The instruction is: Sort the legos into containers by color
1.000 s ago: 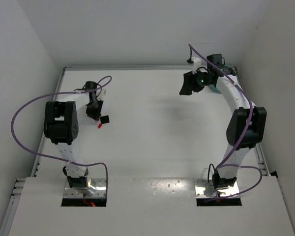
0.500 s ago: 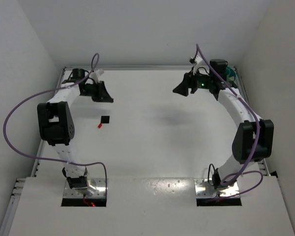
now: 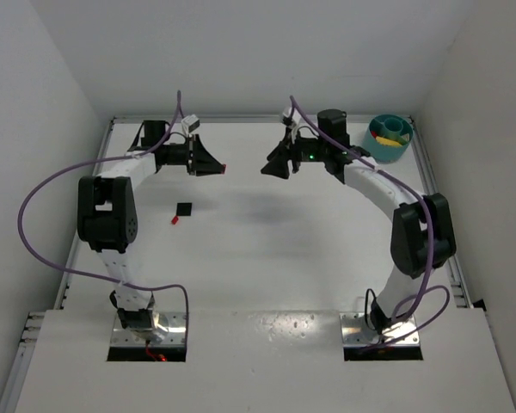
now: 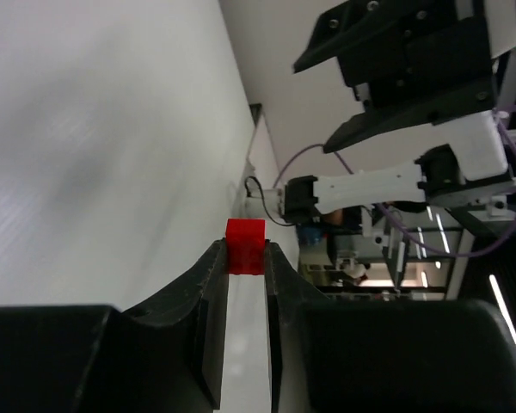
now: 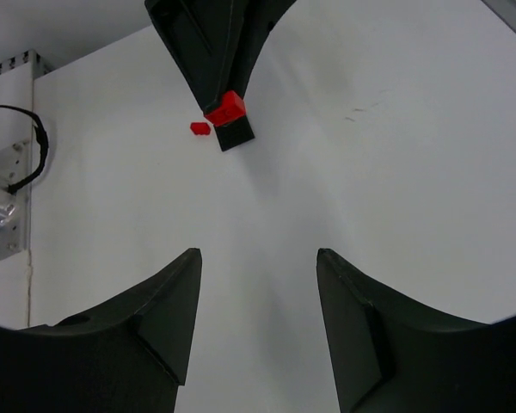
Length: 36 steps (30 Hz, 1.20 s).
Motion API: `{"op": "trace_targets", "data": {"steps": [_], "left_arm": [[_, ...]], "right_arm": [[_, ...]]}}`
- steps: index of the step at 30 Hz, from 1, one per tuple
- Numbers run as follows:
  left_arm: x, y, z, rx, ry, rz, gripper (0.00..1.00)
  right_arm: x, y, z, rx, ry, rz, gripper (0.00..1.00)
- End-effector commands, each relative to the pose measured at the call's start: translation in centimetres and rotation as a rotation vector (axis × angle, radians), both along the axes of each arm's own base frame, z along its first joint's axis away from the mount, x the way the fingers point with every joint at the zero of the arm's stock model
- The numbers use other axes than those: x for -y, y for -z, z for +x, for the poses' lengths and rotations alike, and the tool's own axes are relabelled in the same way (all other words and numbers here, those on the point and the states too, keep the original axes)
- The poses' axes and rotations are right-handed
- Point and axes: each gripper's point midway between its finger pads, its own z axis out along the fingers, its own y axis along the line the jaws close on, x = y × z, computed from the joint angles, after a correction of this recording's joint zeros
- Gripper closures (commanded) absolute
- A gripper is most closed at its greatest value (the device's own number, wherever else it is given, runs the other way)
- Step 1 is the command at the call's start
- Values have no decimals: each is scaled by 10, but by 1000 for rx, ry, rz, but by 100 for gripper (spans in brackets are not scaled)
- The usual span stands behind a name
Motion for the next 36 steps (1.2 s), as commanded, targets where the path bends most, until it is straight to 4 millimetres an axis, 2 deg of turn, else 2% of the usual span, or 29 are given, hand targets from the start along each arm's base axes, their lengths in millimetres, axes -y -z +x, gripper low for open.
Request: {"op": "trace_targets", "data": {"steps": [1, 3, 6, 10, 15, 19, 24, 30, 36], "left_arm": [[1, -26, -12, -2, 86, -90, 92], [0, -24, -15, -24, 92, -97, 92], [8, -26, -23, -26, 119, -103, 92], [12, -18, -31, -82, 135, -111, 92], [19, -21, -38, -75, 148, -104, 94], [26, -18, -45, -76, 168, -103, 94], [32, -18, -58, -78, 198, -110, 95], [37, -18, -68, -82, 232, -121, 95], [44, -18, -72, -83, 252, -120, 95]], "right_arm": [[-20, -26, 3, 141, -86, 53, 44], [-33, -22, -11, 146, -139, 43, 44], [-45, -18, -24, 212, -201, 14, 44], [-57, -7, -39, 293, -281, -24, 44], [-72, -8, -55, 345, -358, -50, 44], [-78, -7, -59, 359, -365, -60, 42], [-79, 0, -54, 357, -337, -90, 42], [-76, 11, -48, 353, -279, -138, 37], [-79, 7, -48, 363, -279, -138, 37]]}}
